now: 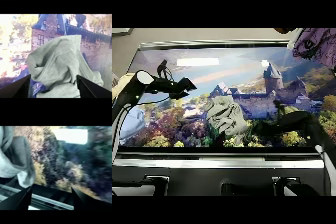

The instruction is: Fold the clothes and pants, and hang the long-sleeved shirts on hangers.

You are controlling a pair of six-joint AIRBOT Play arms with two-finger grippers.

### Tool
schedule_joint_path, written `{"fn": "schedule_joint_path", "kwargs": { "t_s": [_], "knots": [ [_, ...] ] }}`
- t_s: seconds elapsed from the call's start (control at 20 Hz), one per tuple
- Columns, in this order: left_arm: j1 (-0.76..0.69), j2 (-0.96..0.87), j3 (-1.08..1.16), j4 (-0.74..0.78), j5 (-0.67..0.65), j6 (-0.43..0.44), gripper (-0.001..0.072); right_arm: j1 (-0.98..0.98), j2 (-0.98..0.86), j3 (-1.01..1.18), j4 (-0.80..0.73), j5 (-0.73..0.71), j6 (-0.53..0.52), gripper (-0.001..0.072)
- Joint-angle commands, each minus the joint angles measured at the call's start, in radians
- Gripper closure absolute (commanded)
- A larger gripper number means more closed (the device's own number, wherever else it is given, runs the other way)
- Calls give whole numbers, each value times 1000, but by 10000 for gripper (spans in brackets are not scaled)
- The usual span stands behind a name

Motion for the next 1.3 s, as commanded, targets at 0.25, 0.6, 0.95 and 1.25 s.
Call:
{"fn": "schedule_joint_path", "kwargs": {
  "t_s": [0.25, 0.6, 0.95, 1.25],
  "knots": [
    [37, 1, 2, 4, -18, 7, 66, 246, -230, -45, 280, 176, -48, 108],
    [26, -52, 2, 3, -34, 44, 65, 262, -222, -44, 292, 232, -45, 677],
    [-71, -246, 2, -92, -52, 119, 66, 263, -118, -44, 245, 209, 1, 676],
    [-132, -333, 2, -93, -37, 120, 525, 263, -105, -44, 244, 182, 11, 677]
  ]
}}
